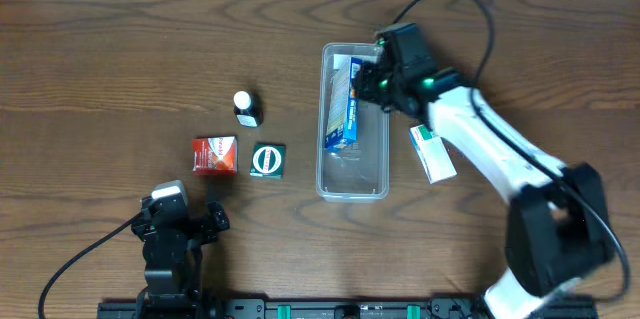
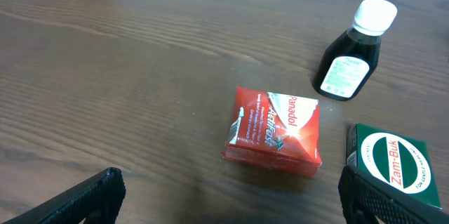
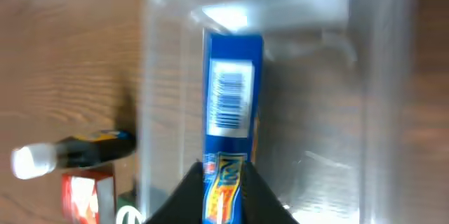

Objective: Pack container
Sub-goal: 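Lift blue box with right gripper and lower it into container, then move right gripper to white-green Panadol box and grasp it, then place white-green box into container beside blue box, release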

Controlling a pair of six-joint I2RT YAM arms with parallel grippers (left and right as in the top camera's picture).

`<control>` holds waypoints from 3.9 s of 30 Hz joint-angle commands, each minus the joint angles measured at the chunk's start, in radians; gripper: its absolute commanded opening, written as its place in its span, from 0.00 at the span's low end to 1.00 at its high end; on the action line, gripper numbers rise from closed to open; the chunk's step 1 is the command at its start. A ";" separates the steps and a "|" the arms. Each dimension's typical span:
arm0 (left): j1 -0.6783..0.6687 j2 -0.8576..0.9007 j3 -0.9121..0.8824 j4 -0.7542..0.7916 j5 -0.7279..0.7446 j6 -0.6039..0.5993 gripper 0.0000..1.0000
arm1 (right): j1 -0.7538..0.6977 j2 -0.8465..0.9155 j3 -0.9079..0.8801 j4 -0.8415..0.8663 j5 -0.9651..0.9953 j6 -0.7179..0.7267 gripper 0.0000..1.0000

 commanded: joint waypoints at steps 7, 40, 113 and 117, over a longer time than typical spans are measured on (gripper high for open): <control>0.004 -0.006 -0.017 0.000 -0.004 -0.005 0.98 | 0.002 -0.265 0.002 -0.145 0.204 -0.134 0.08; 0.004 -0.006 -0.017 0.000 -0.004 -0.005 0.98 | -0.257 -0.176 -0.148 -0.413 0.094 -0.645 0.95; 0.004 -0.006 -0.017 0.000 -0.004 -0.005 0.98 | 0.125 -0.058 -0.172 0.206 0.063 -0.185 0.27; 0.004 -0.006 -0.017 0.000 -0.004 -0.005 0.98 | 0.164 -0.034 -0.172 0.195 0.093 -0.177 0.22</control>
